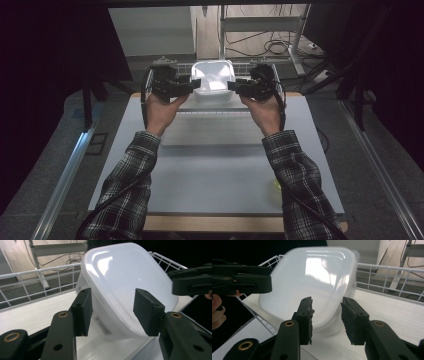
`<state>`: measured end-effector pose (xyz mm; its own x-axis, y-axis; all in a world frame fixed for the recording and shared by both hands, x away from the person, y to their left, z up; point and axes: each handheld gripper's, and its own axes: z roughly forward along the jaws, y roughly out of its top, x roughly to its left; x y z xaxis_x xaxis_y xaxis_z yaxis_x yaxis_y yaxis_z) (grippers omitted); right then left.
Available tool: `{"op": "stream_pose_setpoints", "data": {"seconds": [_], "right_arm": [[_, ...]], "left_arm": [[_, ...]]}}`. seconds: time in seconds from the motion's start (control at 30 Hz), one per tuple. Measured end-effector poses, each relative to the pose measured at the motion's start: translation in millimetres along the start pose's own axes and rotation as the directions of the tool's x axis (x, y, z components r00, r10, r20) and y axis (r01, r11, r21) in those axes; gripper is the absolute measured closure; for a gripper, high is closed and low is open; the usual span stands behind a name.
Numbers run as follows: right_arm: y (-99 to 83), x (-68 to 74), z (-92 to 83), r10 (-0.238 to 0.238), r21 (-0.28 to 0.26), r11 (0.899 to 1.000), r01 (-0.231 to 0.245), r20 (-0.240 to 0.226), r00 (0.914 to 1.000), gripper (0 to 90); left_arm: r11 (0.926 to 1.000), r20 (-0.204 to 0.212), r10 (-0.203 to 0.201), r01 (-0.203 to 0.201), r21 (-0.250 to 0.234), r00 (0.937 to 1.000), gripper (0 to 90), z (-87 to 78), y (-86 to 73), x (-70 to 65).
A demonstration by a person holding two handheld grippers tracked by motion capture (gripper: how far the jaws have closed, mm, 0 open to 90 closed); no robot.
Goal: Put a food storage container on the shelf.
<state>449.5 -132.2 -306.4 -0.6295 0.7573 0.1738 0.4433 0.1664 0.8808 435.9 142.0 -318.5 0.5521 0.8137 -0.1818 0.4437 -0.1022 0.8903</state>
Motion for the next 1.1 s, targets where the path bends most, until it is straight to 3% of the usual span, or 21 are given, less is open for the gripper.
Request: {"op": "stream_pose_setpoints", "data": {"seconds": [0.23, 0.4, 0.53, 0.6, 0.67, 0.97, 1.1], "right_arm": [[2.9, -0.9, -4.6, -0.006, -0.016, 1.0, 0.006, 0.006, 1.0, 62.4], [0.0, -10.1, -12.5, 0.012, -0.035, 0.999, -0.011, 0.033, 0.9994, 71.7], [-5.6, -15.7, -7.6, 0.003, -0.012, 1.0, -0.002, 0.078, 0.9969, 83.5], [-8.6, -17.2, -2.4, 0.008, 0.002, 1.0, -0.008, 0.078, 0.9969, 86.0], [-11.2, -17.2, 2.9, 0.008, 0.018, 1.0, -0.009, 0.097, 0.9953, 87.7], [-13.5, -16.0, 12.3, 0.014, 0.028, 0.999, -0.017, 0.099, 0.995, 89.1], [-16.2, -14.5, 6.3, -0.016, 0.033, 0.999, 0.012, 0.113, 0.9935, 87.3]], "left_arm": [[0.9998, -0.011, 0.014, -0.014, -0.014, 0.9998, 52.9, -0.3, 0.7, -1.0], [0.9986, -0.044, 0.001, -0.004, -0.053, 0.999, 68.1, -10.2, -6.0, 7.0], [0.9998, -0.058, -0.018, 0.018, -0.006, 0.9981, 78.6, -2.5, -12.1, 13.4], [0.9996, -0.064, -0.016, 0.018, 0.021, 0.9978, 80.9, 3.6, -15.0, 11.9], [0.9996, -0.07, -0.007, 0.009, 0.028, 0.9975, 82.6, 6.8, -16.7, 10.2], [0.9993, -0.056, 0.004, -0.002, 0.037, 0.9984, 81.6, 7.4, -21.2, 5.3], [0.9995, -0.066, 0.013, -0.011, 0.03, 0.9977, 79.7, -1.8, -25.5, 6.4]]}}
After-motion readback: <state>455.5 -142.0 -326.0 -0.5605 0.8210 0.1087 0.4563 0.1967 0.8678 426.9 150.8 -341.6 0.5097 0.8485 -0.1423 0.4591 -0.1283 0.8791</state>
